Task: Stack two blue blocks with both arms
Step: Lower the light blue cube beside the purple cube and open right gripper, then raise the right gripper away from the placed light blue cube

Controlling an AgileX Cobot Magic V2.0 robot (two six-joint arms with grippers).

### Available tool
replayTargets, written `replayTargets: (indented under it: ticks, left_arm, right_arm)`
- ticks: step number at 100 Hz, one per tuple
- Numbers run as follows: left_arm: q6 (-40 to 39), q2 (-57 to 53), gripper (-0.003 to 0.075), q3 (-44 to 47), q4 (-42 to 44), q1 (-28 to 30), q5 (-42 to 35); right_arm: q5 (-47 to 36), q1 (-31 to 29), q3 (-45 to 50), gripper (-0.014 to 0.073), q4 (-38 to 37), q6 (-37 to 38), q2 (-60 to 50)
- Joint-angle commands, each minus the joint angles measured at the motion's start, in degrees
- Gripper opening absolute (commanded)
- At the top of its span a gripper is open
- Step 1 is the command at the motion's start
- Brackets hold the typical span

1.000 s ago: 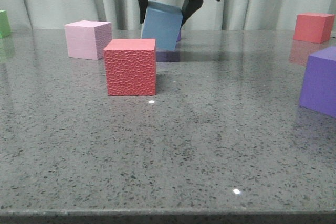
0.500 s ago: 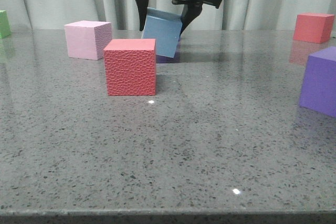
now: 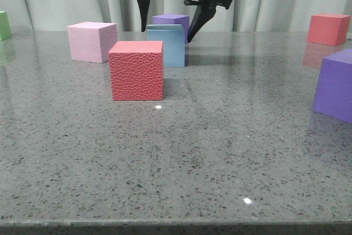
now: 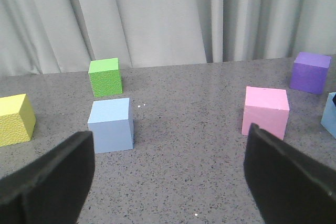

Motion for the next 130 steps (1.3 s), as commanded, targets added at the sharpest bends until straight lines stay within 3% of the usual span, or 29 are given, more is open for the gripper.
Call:
replayTargets:
  ticks: [1, 76, 92, 109, 130]
  left_arm:
    - [-0.40, 0.47, 0.0568, -2.21, -0.36, -0.47, -4.61]
    - [-0.95, 0.72, 0.0566, -2.97, -0.36, -0.47, -2.97]
    - [-2.23, 3.73, 0.0566, -5.96, -0.12, 0.57, -0.07]
    - [-4.67, 8.75, 0.0564, -10.86, 0.49, 2.10, 2.99]
    - [-9.33, 15.44, 0.0564, -17.21, 8.07, 2.10, 6.12]
  right_arm:
    - [-1.87, 0.08, -1.90, 0.0610, 0.28, -0.12, -3.85]
    - [2.96, 1.81, -1.91, 0.0609, -5.08, -9.80, -14.38]
    - [3.07, 4.20, -1.74, 0.0609, -9.64, -11.18, -17.68]
    - [3.32, 5.76, -1.09, 0.0608, -9.74, -12.58, -20.62]
    - [1.14, 5.76, 6.71, 0.0608, -9.78, -13.89, -25.83]
